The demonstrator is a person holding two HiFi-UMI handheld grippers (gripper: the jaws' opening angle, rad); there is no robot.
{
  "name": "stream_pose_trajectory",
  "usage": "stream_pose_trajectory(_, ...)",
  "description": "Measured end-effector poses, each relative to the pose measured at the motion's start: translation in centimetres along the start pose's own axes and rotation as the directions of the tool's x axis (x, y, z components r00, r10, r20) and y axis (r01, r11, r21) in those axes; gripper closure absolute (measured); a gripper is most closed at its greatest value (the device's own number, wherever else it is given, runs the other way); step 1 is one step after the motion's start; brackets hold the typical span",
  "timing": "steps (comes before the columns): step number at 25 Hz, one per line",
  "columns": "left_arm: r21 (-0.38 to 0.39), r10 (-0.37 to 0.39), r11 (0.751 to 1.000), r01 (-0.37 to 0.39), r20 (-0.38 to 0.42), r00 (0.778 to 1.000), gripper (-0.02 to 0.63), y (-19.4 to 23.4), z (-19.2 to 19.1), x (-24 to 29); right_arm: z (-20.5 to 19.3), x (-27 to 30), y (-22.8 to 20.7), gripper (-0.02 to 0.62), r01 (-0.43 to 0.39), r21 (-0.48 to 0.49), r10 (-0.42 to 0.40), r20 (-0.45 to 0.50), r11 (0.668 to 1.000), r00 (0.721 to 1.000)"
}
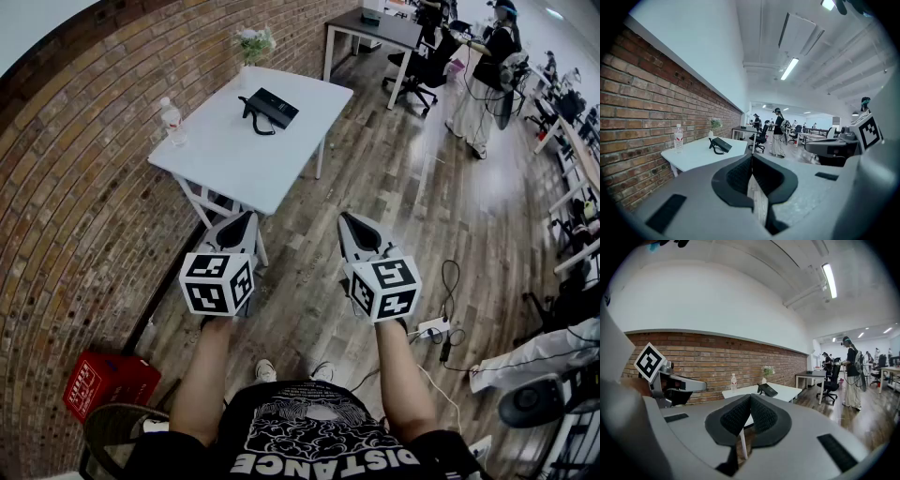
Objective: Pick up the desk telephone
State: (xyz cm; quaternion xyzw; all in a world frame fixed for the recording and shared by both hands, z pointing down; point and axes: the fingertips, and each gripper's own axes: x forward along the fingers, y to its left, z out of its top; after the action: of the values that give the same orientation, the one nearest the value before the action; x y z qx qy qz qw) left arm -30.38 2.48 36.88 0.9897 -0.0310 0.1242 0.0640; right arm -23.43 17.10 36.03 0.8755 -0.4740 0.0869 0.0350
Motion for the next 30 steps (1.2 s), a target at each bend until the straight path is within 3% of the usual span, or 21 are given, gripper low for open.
stream_pose_trajectory(17,-0.017,0.001,1.000,-0.001,-0.033,0.999,0.595,-6.8,-1.2,6.6,-2.2,-0.5,-7.8,0.592,-0.088,0.008,0.088,-0.029,0.996,0.996)
stream_pose_trajectory(23,-0.028,0.010,1.000,-0.011,-0.034,0.999,0.566,-7.0,-0.9,8.6,-1.7,0.8,-9.7,0.566,-0.113,0.014,0.113,-0.021,0.994,0.993)
stream_pose_trajectory(30,-0.039,0.027,0.999,-0.028,-0.026,0.999,0.528,-4.5,-0.2,12.9,-1.5,5.2,-11.6,0.553,-0.134,-0.003,0.134,-0.025,0.991,0.991)
